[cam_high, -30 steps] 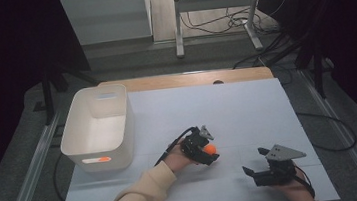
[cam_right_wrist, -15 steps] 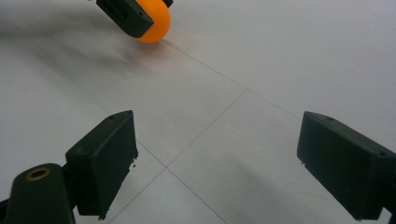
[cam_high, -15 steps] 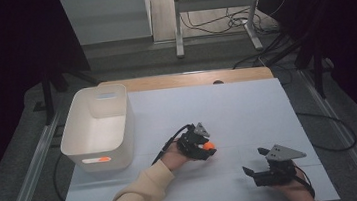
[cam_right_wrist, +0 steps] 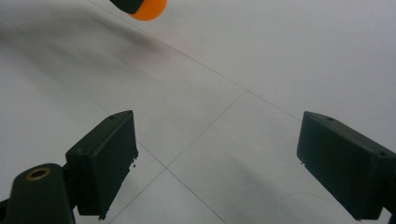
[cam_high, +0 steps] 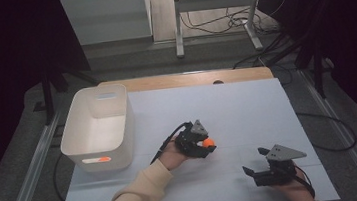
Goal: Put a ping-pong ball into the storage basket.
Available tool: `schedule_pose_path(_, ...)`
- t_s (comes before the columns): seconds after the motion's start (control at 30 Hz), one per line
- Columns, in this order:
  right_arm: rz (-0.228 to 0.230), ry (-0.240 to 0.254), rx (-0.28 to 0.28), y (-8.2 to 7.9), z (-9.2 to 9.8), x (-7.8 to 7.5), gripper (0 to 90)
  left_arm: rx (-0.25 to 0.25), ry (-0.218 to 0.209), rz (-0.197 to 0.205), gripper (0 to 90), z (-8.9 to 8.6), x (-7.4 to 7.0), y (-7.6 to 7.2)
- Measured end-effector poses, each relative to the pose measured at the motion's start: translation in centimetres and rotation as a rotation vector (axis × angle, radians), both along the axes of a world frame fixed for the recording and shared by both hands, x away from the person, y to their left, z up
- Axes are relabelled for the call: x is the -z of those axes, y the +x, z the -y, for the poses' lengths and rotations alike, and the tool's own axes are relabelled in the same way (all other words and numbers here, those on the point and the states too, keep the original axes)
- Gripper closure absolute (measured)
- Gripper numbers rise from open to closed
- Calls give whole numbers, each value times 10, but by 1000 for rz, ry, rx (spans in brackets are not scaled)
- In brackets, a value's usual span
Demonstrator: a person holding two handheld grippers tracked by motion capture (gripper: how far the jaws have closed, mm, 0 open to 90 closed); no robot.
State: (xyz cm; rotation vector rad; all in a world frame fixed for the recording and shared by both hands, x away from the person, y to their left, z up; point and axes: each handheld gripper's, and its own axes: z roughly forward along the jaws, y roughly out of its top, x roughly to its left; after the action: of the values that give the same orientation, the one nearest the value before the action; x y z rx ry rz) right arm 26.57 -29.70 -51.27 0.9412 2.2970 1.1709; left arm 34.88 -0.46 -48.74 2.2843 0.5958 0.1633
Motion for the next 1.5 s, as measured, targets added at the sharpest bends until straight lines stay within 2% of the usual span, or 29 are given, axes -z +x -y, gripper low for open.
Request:
schedule_pose_path(0.43, -1, -1, -4, 0, 0, 0, 125, -18, -50, 38, 506, -11, -16, -3)
schedule_pose_path(0.57, -2, -1, -3, 0, 0, 0, 124, -20, -51, 40, 506, -12, -16, -3)
schedule_pose_path(0.97, -2, -1, -3, 0, -1, 0, 124, -45, -110, 67, 506, -24, -31, -4)
schedule_pose_path(1.5, -3, -6, -4, 0, -1, 0, 125, -66, -148, 99, 505, -37, -46, -6)
